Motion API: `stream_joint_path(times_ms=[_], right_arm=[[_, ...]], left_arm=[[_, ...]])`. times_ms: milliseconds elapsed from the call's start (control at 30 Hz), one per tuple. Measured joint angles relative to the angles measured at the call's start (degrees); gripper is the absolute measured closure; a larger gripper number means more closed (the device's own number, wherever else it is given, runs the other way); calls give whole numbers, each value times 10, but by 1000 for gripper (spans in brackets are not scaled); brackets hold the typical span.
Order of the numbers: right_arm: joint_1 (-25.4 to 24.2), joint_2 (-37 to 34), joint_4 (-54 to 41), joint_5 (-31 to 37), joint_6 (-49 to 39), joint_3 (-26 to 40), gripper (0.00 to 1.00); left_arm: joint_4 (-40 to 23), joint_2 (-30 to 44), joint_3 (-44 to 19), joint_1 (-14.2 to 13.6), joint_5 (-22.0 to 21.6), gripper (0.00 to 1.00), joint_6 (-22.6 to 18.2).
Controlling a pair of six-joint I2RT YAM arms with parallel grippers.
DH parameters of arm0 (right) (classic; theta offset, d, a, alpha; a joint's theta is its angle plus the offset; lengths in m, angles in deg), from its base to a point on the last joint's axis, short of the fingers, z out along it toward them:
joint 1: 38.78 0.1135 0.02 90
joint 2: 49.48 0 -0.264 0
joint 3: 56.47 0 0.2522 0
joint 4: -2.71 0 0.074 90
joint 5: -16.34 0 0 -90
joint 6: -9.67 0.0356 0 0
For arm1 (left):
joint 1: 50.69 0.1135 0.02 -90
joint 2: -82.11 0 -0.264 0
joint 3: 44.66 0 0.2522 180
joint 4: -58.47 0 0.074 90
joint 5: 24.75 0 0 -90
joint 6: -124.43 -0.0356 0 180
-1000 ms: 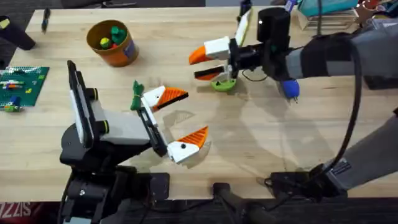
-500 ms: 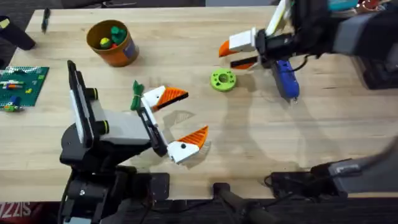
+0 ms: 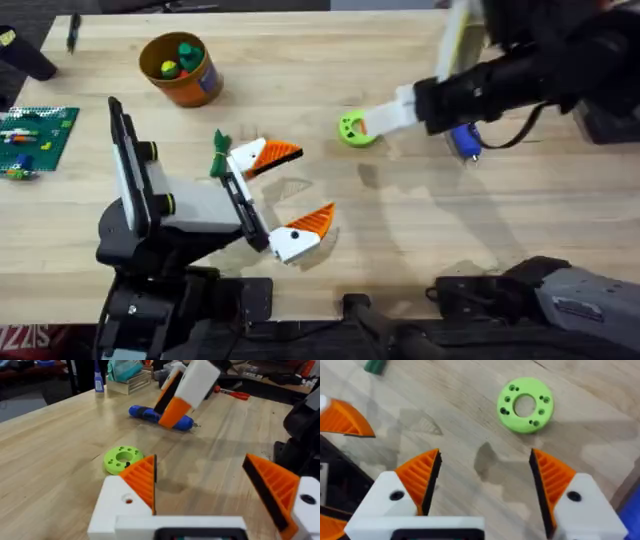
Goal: Pick up the gripper from the table and insert it into the empty holder that is missing its gripper. Then pick up a screw, insert it into the mounting hole, and use the screwdriver to tighten it. Finally, clean up the table by picking up the vegetable and placing it into the bucket.
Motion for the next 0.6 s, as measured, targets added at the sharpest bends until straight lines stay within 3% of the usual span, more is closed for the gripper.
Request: stream_joint_path(times_ms=[300, 600], right_arm=[[118, -59, 49, 127, -42, 0, 6], [133, -107, 100, 179, -53, 0, 6]], left_arm=[[0, 0, 0, 0, 0, 15, 0], [0, 0, 0, 0, 0, 15, 0]])
